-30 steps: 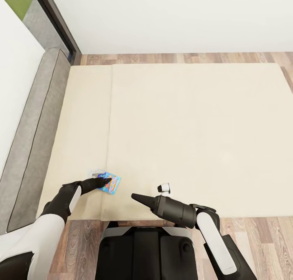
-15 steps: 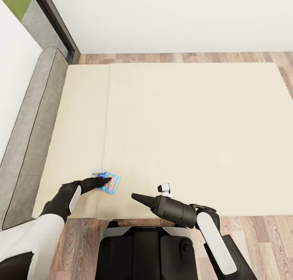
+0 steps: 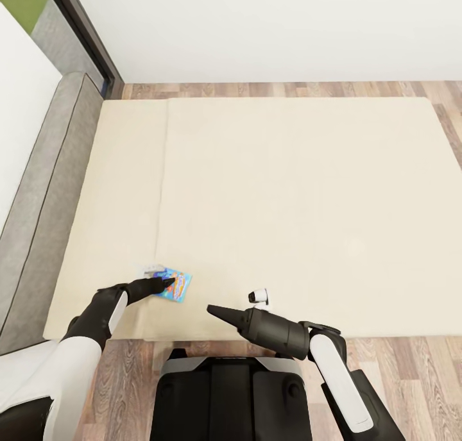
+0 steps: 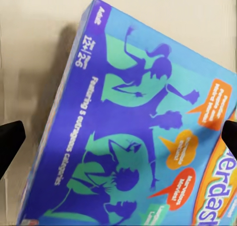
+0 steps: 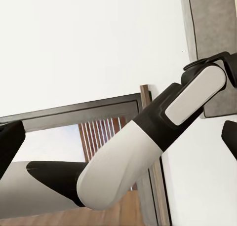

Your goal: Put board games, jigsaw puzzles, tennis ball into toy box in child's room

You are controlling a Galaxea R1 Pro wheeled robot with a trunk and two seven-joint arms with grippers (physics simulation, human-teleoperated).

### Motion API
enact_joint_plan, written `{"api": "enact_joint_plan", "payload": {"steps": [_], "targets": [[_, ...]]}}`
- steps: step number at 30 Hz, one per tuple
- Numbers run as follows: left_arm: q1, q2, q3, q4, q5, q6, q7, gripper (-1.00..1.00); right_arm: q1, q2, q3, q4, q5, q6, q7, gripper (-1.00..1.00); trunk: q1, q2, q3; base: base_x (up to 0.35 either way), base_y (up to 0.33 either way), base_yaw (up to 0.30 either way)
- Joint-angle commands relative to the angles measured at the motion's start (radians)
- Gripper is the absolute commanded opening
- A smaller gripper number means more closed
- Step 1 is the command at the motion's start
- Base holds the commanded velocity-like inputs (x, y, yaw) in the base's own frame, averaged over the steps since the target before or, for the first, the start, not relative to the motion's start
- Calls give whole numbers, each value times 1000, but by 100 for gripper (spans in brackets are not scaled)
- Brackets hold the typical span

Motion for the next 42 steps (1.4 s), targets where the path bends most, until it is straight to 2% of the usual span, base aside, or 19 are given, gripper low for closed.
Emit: {"api": "enact_joint_plan", "payload": {"steps": [1,36,42], "targets": [[0,-1,4,40,0,13,-8,100,0,0,-1,0,0,5,2,100,1,-1,-1,-6,-20,0],[0,-1,4,40,0,13,-6,100,1,0,-1,0,0,5,1,100,1,-1,-1,0,-1,0],[0,-2,4,40,0,14,-6,100,1,0,-1,0,0,5,1,100,1,-1,-1,0,-151,0]]}}
